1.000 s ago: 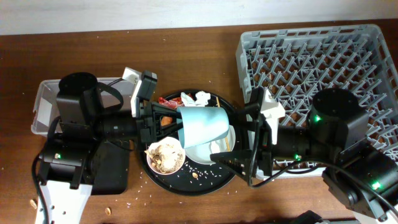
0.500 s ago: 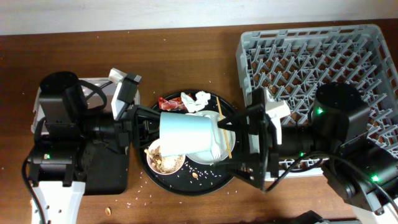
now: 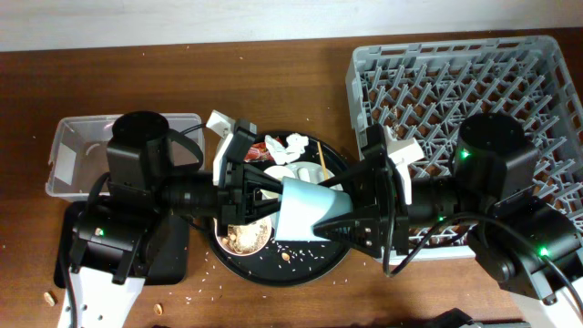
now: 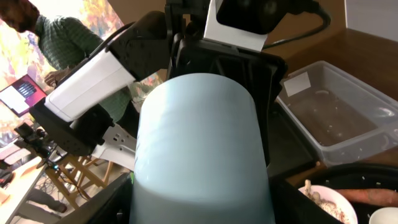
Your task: Sort waste into correct bins and load items into the dishwasher rack
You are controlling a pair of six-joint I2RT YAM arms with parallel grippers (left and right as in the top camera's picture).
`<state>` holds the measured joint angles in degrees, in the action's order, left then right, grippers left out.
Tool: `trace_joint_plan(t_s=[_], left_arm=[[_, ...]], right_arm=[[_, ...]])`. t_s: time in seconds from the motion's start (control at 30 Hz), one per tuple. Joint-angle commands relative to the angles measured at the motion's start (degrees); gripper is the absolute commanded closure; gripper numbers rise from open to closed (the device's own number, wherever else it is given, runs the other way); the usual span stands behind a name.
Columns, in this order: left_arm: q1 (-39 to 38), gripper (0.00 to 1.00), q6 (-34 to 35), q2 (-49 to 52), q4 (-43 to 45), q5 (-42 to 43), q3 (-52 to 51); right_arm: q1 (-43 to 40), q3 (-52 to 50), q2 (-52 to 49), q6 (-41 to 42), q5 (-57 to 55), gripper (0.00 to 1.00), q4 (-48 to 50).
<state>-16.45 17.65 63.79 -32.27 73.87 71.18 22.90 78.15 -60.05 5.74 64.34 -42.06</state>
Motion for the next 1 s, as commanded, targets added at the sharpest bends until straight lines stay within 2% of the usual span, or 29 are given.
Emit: trace_joint_plan(t_s=[0.0,0.03,0.13,0.23,0.3,0.43,0.47,0.5,0.53,0.6,0.73,0.83,0.97], left_arm=[[0.24,1.0,-0.2,-0.17,1.38,-6.45,0.48],[0.26,1.0,-0.2,-0.17,1.68,-6.43,0.48],[0.26,1.0,-0.17,-0.17,1.88,-6.45,0.5],[0.26,1.0,-0.15,-0.17,2.89,-6.43,0.5],[0.26,1.0,-0.15,-0.17,2.93,-6.4,0.5],[0.26,0.98,-0.15,-0.17,2.95,-6.45,0.5],[0.26,0.87,-0.15,-0.17,2.93,-6.47,0.5],[0.55,0.67,-0.15,-0.17,2.93,-6.69,0.5],[1.2,0.23,-0.15,-0.17,2.91,-7.89,0.5],[2.67,0.02,-0.15,-0.17,2.89,-9.49,0.5],[6.27,0.01,-0.15,-0.17,2.12,-9.66,0.5],[6.62,0.01,-0.28,-0.17,-0.94,-9.88,0.5],[6.6,0.02,-2.64,-0.17,-6.38,-14.62,0.5]], right_arm=[[0.37,0.28,0.33,-0.17,1.03,0.32,-1.84],[0.37,0.28,0.33,-2.01,2.27,0.14,-2.45],[0.37,0.28,0.33,-5.55,5.6,0.14,-4.07],[0.37,0.28,0.33,-5.55,5.51,0.24,-4.66],[0.37,0.28,0.33,-5.51,4.31,0.37,-4.81],[0.28,0.31,1.73,-4.63,-3.43,0.47,-5.14],[0.26,0.31,2.56,-4.02,-5.33,0.47,-5.11],[0.26,0.31,3.74,-2.73,-8.17,0.47,-5.18],[0.24,0.31,5.07,-0.52,-11.89,0.48,-5.62],[-1.07,0.31,7.89,4.37,-21.03,0.5,-8.94],[-9.18,0.31,11.87,9.92,-39.56,0.5,-21.84],[-18.93,0.28,11.23,13.11,-58.82,0.51,-34.73],[-33.11,0.28,4.76,13.22,-70.27,0.52,-42.18]])
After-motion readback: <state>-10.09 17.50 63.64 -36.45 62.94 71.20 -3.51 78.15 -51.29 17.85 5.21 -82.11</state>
